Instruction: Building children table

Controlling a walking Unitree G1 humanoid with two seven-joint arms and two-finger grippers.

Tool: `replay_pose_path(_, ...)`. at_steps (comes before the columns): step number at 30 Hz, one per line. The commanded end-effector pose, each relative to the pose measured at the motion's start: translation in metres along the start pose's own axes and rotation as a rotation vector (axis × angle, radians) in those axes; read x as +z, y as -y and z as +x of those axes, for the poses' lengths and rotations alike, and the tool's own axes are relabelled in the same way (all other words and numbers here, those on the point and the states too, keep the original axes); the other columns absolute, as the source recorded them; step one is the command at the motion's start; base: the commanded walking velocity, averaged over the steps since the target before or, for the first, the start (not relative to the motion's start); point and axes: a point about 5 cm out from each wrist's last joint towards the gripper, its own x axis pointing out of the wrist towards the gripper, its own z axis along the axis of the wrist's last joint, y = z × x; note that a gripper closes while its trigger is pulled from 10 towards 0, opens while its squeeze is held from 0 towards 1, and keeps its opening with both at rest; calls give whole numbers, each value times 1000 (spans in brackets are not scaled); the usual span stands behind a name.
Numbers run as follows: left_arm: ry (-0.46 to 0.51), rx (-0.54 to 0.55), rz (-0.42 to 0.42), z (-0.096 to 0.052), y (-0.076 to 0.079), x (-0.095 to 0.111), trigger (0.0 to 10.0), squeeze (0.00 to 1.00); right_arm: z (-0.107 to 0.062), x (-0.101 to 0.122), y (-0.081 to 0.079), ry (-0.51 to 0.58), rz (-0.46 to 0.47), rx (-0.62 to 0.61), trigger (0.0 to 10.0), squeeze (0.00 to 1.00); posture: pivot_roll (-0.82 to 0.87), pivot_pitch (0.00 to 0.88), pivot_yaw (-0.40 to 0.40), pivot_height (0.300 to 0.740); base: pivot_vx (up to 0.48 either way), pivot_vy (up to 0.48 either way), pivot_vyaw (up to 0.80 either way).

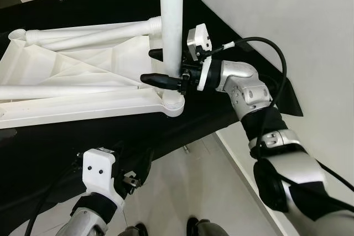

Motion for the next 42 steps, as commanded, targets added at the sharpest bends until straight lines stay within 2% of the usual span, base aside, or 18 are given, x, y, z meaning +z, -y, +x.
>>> replay_pose_path(1,-3,9,0,-3,1,-1,10000,0,8,-1,-5,-3,-3,73,0,0,87,236,-40,740,0,0,0)
replay_pose_path(7,-6,8,-6,-4,2,-2,10000,0,1,-8,-3,-29,4,85,0,0,82,233,-38,740,0,0,0)
replay_pose_path(13,-10,4,-10,-6,4,-3,10000,0,-17,-31,-9,-87,-9,-39,0,0,81,235,-49,740,0,0,0)
replay_pose_path(15,-12,8,-9,-9,4,-2,10000,0,-33,-61,-16,-238,21,-438,0,0,85,244,-61,740,0,0,0)
replay_pose_path(16,-12,8,-9,-9,4,-2,10000,0,-33,-61,-16,-238,21,-438,0,0,85,244,-61,740,0,0,0)
replay_pose_path(17,-15,10,-7,-10,3,-2,10000,0,-58,-71,-25,-325,-17,-876,0,0,76,253,-61,740,0,0,0)
replay_pose_path(18,-16,12,-4,-10,2,-1,10000,0,-73,-78,-49,-395,-40,-1059,0,0,81,261,-46,740,0,0,0)
replay_pose_path(20,-16,12,-4,-10,2,-1,10000,0,-73,-78,-49,-395,-40,-1059,0,0,81,261,-46,740,0,0,0)
replay_pose_path(23,-19,15,-2,-10,0,-1,10000,0,-78,-86,-77,-435,-17,-1129,0,0,67,253,-35,740,0,0,0)
replay_pose_path(29,-25,3,-3,-8,0,-2,10000,0,-40,-81,-53,-333,24,-1070,0,0,68,251,-28,740,0,0,0)
replay_pose_path(30,-24,2,-4,-8,0,-2,10000,0,-36,-78,-51,-326,24,-1076,8784,0,68,251,-28,740,0,0,0)
replay_pose_path(31,-24,2,-4,-8,0,-2,10000,0,-36,-78,-51,-326,24,-1076,8784,0,68,251,-28,740,0,0,0)
replay_pose_path(32,-22,3,-5,-7,0,-2,10000,0,-34,-73,-47,-304,25,-1085,10000,0,64,250,-27,740,0,0,0)
replay_pose_path(34,-20,3,-5,-7,0,-2,10000,0,-31,-67,-44,-274,22,-1059,10000,0,66,252,-26,740,0,0,0)
replay_pose_path(35,-19,3,-6,-6,0,-1,10000,0,-29,-59,-42,-239,19,-1043,10000,1000,62,254,-27,740,0,0,0)
replay_pose_path(39,-16,3,-8,-6,0,-1,10000,0,-25,-44,-36,-146,32,-933,10000,1000,60,255,-27,740,0,0,0)
replay_pose_path(41,-13,1,-13,-5,0,-1,10000,0,-17,-35,-33,-102,6,-697,10000,1000,55,253,-22,740,0,0,0)
replay_pose_path(42,-13,1,-13,-5,0,-1,10000,0,-17,-35,-33,-102,6,-697,10000,1000,55,253,-22,740,0,0,0)
